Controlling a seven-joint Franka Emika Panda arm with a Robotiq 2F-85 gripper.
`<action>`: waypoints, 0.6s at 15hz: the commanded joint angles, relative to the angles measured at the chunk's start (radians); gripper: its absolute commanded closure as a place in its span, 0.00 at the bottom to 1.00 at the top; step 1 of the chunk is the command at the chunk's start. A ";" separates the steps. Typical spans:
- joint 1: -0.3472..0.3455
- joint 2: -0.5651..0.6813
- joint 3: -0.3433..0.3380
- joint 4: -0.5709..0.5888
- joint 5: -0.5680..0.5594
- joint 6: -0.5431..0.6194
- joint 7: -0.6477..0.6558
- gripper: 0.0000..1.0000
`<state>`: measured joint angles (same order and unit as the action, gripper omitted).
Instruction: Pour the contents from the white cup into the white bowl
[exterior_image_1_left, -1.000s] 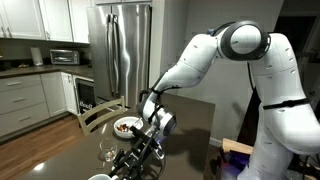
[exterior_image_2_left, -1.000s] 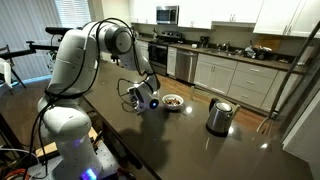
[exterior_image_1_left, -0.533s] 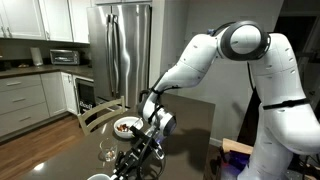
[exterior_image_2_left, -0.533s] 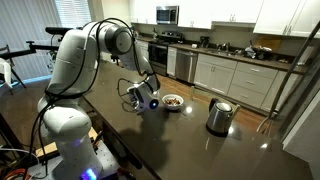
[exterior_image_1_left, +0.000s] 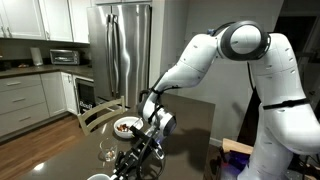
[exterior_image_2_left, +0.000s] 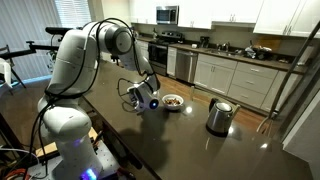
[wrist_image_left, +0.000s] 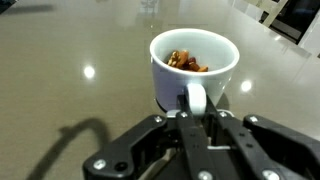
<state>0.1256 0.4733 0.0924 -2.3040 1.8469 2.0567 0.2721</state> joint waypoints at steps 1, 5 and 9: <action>0.006 -0.032 0.001 -0.010 0.001 -0.009 0.071 0.96; 0.011 -0.065 0.000 -0.021 -0.013 0.015 0.147 0.96; 0.018 -0.101 0.000 -0.030 -0.030 0.050 0.221 0.96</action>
<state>0.1300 0.4427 0.0927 -2.3050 1.8358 2.0724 0.4085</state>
